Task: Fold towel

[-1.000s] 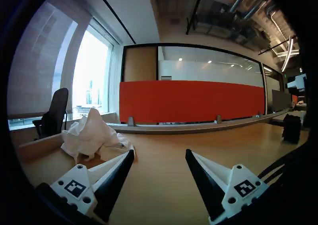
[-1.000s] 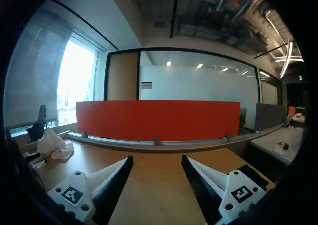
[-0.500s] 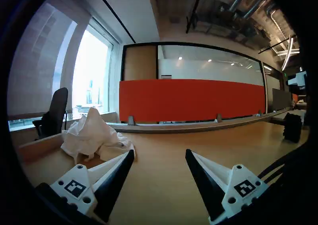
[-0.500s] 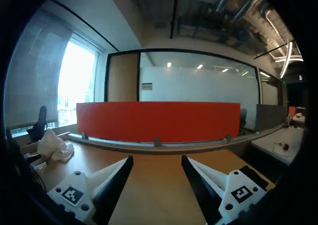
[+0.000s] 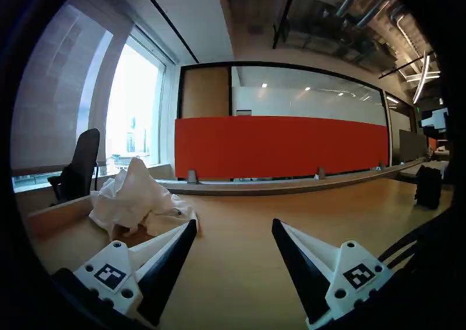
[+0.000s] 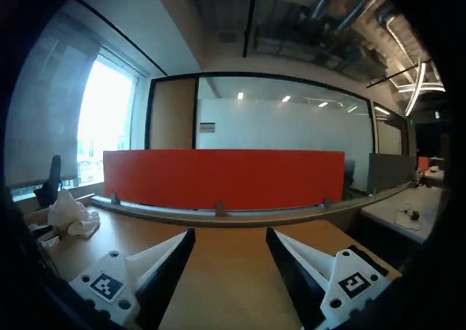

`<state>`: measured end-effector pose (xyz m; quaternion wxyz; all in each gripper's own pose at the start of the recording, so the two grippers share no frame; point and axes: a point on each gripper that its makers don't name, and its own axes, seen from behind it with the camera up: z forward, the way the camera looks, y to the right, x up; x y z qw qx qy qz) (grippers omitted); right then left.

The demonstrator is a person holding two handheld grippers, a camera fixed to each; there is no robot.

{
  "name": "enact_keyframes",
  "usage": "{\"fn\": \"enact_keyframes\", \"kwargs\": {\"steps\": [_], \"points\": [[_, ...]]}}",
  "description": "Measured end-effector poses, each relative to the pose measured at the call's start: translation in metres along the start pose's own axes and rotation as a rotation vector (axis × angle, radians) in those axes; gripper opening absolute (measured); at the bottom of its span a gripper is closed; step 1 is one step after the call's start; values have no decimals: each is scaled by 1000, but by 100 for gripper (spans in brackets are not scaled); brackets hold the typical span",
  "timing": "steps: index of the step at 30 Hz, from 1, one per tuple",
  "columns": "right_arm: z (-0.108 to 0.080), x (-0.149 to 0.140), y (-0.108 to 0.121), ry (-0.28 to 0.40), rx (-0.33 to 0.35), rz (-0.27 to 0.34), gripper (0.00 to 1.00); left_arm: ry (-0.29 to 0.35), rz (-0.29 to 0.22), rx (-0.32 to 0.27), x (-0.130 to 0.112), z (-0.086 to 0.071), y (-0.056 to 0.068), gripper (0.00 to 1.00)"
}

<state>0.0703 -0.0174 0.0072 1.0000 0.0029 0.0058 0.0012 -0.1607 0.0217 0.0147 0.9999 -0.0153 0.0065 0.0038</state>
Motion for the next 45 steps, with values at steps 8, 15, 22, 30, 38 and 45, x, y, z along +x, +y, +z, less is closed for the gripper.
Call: {"fn": "enact_keyframes", "kwargs": {"steps": [8, 15, 22, 30, 38, 45], "points": [[5, -7, 14, 41, -23, 18, 94, 0, -1, 0, 0, 0, 1, 96], [5, -24, 20, 58, -25, 48, 94, 0, -2, 0, 0, -1, 2, 96], [6, -50, 27, 58, -25, 48, 94, 0, -2, 0, 0, 0, 3, 96], [9, -85, 31, 38, -23, 52, 94, 0, -2, 0, 0, -1, 3, 96], [8, -115, 30, 15, -12, 25, 94, 0, -2, 0, -1, -1, 3, 96], [5, -128, 29, 3, -8, 20, 94, 0, -2, 0, -1, 0, 3, 96]]}}
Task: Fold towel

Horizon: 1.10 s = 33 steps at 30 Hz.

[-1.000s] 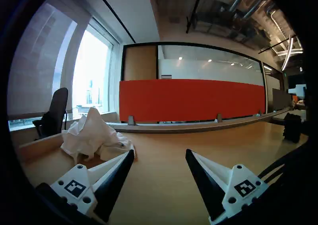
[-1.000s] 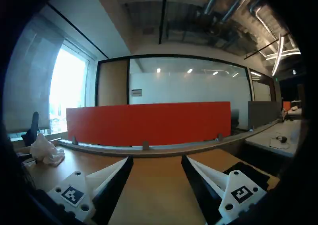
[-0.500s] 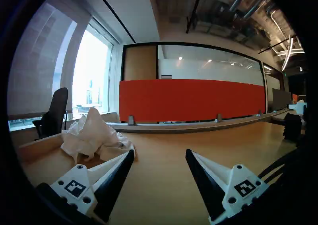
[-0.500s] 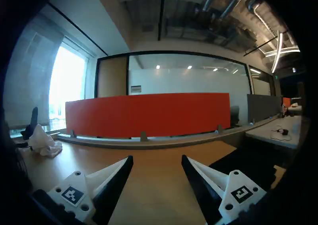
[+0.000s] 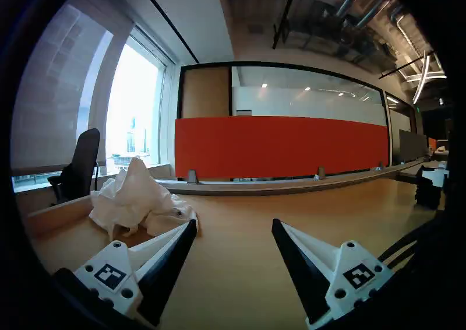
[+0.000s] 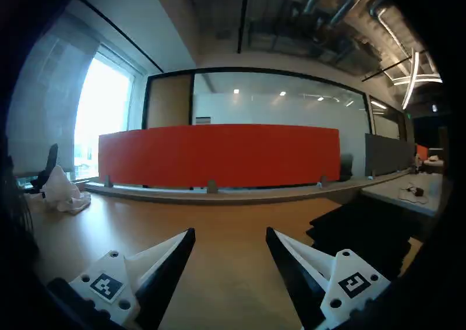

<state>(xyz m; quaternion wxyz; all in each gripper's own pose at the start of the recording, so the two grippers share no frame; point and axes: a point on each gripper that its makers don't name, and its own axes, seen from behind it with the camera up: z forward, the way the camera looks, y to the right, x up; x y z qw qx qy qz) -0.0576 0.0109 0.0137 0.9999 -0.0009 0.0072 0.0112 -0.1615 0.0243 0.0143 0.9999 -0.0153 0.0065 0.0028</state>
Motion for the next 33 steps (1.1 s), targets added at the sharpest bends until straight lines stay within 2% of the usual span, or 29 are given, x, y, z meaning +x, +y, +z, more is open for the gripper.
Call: {"fn": "enact_keyframes", "kwargs": {"steps": [16, 33], "points": [[1, -8, 4, 2, -8, -2, 94, 0, 0, 0, 0, 0, 0, 96], [-4, -4, 0, 15, -6, -16, 94, 0, 0, 0, 0, 0, 1, 96]]}}
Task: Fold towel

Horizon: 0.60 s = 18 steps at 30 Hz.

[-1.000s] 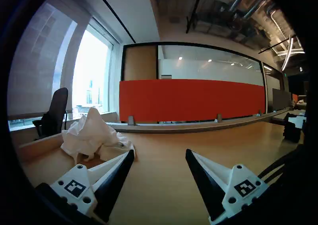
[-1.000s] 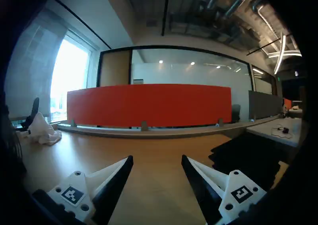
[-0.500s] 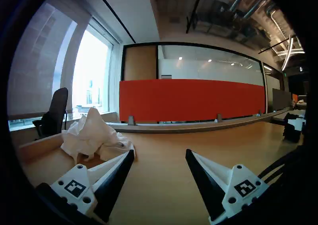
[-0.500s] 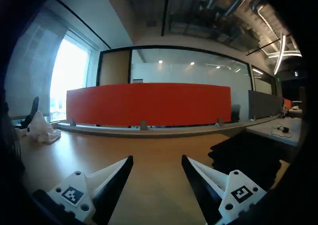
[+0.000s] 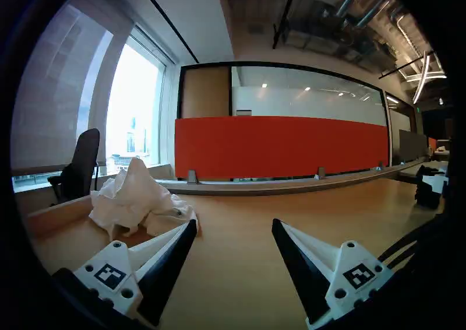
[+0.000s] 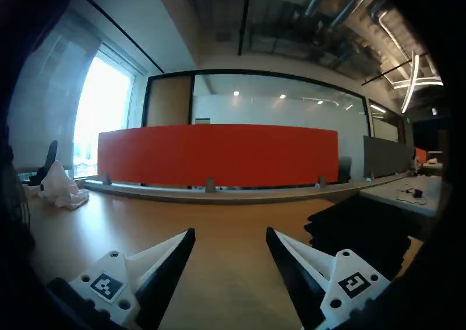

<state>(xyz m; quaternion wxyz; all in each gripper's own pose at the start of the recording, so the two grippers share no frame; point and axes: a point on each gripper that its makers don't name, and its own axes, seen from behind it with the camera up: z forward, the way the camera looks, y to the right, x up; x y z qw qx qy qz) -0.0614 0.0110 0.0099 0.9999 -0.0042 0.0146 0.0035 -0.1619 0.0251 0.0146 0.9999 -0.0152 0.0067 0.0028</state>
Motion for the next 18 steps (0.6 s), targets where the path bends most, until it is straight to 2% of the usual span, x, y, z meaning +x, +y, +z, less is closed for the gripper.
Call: {"fn": "enact_keyframes", "kwargs": {"steps": [18], "points": [[-2, -2, 0, -1, 7, 4, 94, 0, 0, 0, 0, 0, 0, 96]]}}
